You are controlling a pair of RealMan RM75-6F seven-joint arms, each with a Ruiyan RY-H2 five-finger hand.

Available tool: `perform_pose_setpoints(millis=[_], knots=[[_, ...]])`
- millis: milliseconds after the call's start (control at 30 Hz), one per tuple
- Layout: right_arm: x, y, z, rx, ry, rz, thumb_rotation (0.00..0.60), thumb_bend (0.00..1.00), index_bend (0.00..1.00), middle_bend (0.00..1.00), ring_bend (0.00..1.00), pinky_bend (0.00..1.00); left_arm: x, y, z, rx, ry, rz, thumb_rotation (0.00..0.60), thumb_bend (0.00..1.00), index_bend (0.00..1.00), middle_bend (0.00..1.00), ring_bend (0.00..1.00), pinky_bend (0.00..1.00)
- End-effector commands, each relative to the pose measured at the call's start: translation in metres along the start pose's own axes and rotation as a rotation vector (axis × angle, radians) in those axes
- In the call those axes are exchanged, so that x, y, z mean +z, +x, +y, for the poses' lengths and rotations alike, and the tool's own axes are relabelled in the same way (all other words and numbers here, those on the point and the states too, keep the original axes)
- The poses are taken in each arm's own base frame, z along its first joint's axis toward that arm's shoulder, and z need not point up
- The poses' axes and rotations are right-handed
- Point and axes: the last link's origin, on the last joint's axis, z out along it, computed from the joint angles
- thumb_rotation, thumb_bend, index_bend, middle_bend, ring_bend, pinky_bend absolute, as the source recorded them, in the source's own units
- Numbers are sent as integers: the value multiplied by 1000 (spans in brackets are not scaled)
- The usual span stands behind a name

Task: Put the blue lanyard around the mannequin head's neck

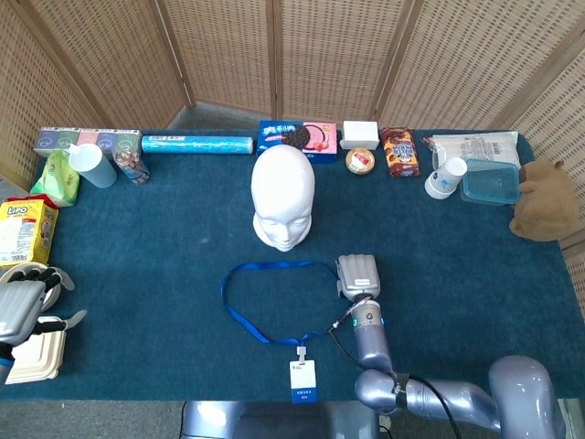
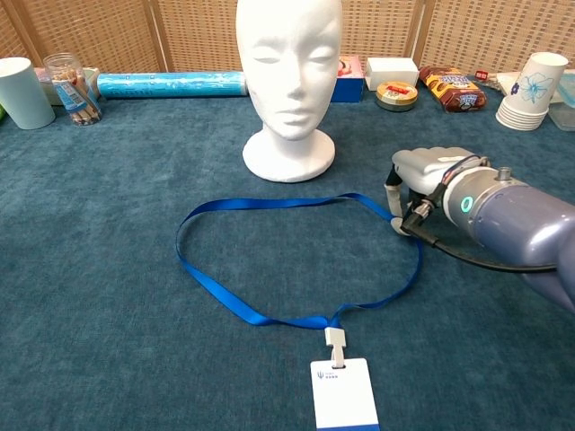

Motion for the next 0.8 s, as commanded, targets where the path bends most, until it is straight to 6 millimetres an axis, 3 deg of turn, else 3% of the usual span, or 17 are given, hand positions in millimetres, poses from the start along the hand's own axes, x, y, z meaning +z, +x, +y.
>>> perform_pose_setpoints(millis=[33,233,400,600,800], knots=[[-2,2,0,7,5,4,592,496,587,992,1000,1000,6,1,5,11,-11,3,402,201,421,361,329,231],[-6,5,-3,18,24,4,595,497,587,993,1000,1000,28,3,27,44,-68,-9,405,202,421,474,472,479],[-8,4,-5,29,34,-4,598,497,588,993,1000,1000,46,1,55,95,-131,-51,407,199,421,768,755,734],[-11,3,-5,37,44,-9,597,497,590,993,1000,1000,72,-12,93,142,-192,-106,400,190,423,945,959,871],[-14,4,-3,44,50,-7,598,497,592,993,1000,1000,90,-21,129,159,-207,-112,400,202,485,1000,1000,969]])
